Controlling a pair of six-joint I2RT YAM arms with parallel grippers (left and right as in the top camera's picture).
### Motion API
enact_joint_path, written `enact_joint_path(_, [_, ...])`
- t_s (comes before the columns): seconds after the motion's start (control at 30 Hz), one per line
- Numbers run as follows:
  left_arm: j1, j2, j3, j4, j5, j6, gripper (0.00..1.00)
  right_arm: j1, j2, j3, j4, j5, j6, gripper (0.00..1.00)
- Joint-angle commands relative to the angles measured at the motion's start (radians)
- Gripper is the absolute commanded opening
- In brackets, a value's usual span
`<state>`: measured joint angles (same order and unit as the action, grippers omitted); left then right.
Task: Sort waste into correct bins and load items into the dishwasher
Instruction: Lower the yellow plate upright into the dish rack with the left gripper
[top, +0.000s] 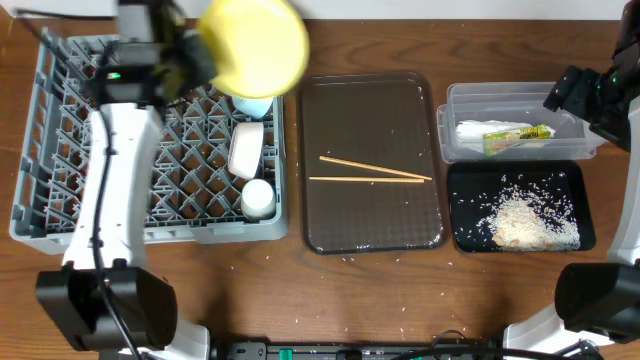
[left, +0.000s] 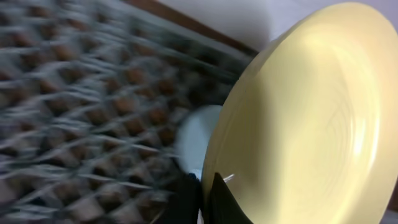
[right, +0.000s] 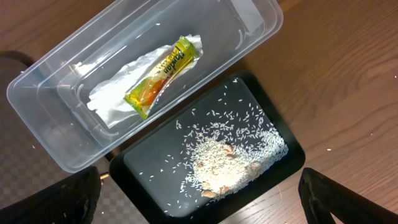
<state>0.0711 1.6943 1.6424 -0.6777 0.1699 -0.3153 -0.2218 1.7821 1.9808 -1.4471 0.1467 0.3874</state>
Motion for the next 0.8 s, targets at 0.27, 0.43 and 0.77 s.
enact_joint_path(0.27, [0.135, -0.015, -0.001, -0.013, -0.253, 0.314, 0.07, 0.000, 0.004, 0.001, -0.001, 0.006, 0.016, 0.99])
enact_joint_path(0.43, [0.135, 0.000, -0.001, -0.002, -0.379, 0.370, 0.07, 0.000, 0.004, 0.001, -0.001, 0.006, 0.016, 0.99])
enact_joint_path(0.77, [0.135, 0.075, -0.001, 0.021, -0.453, 0.402, 0.07, 0.000, 0.004, 0.001, -0.001, 0.006, 0.016, 0.99])
